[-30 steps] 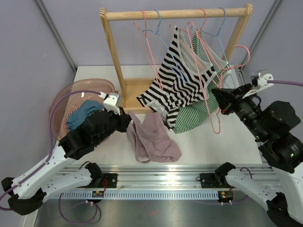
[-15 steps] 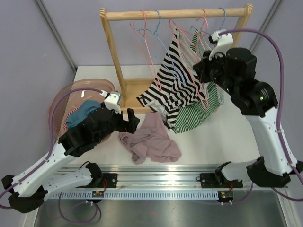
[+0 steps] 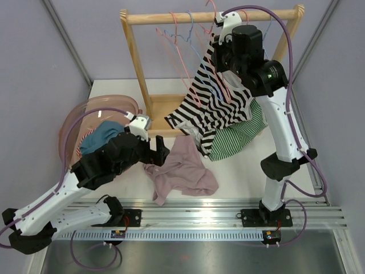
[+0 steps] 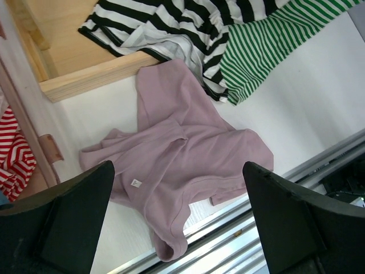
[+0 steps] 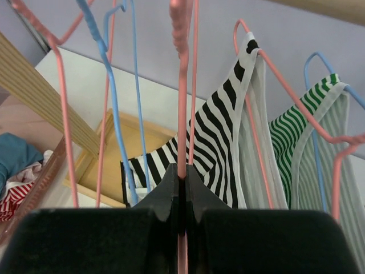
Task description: Remove the tank top from the hanger
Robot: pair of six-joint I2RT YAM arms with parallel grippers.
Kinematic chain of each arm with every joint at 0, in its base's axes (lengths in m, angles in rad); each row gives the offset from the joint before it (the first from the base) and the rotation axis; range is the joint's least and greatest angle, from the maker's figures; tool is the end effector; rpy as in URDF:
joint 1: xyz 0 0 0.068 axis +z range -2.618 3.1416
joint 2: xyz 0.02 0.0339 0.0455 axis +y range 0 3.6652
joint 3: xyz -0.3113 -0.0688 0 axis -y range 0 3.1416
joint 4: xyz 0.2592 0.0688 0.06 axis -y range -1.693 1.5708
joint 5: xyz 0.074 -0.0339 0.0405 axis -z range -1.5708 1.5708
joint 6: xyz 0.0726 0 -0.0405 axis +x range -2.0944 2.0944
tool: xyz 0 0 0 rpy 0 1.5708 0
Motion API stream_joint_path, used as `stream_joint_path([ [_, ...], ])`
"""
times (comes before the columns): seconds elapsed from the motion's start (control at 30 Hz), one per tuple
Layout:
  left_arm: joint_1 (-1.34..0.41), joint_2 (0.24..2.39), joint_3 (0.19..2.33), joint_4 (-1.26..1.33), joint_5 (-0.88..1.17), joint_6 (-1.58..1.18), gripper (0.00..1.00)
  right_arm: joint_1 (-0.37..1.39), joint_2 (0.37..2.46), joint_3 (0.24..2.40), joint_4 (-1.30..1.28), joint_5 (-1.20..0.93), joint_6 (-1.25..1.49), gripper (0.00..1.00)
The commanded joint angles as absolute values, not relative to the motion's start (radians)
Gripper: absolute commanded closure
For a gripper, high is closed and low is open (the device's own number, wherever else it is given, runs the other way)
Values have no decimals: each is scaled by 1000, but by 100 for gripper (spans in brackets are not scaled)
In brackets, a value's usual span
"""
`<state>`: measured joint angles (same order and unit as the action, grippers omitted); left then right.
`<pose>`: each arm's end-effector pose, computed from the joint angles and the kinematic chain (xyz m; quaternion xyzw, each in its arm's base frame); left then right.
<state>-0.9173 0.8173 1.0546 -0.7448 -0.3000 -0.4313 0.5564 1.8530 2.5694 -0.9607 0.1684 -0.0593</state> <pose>0.1205 -0.1220 0.3901 0.1315 0.8455 -0.2123 0.4720 0.3495 0.2030 0.5927 -0.1886 0.7640 0.0867 0.6109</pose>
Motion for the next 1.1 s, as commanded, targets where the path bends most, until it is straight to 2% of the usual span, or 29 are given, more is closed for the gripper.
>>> stream_joint_path([
  [0.0,-977,842,1062,-664,-314,-452,1,545,1884,2628,-963,179,-86,100],
  [0.13,-1025,896,1025,-605,-324,-459,1,534,1893,2617,-962,169,-81,96],
  [0.2,-1034,911,997,-568,-322,-462,1,534,1881,2594,-957,161,-75,87],
  [0.23,-1037,919,991,-555,-310,-460,1,535,1861,2588,-956,161,-71,82],
  [0.3,-1042,940,976,-517,-296,-459,1,534,1836,2567,-951,153,-63,63],
  [0.37,-1049,965,956,-494,-281,-453,1,534,1787,2542,-940,140,-54,59],
  [0.43,-1057,989,937,-463,-267,-457,1,534,1740,2522,-943,127,-48,38],
  [0.6,-1089,1103,885,-375,-247,-485,1,534,1611,2429,-968,97,-20,30],
  [0.73,-1115,1224,864,-325,-247,-492,1,534,1375,2225,-916,80,-3,1],
  [0.87,-1129,1348,874,-304,-252,-506,1,535,1195,1993,-861,20,58,1],
  [1.07,-1137,1508,868,-281,-256,-534,1,534,994,1795,-809,-138,97,1],
])
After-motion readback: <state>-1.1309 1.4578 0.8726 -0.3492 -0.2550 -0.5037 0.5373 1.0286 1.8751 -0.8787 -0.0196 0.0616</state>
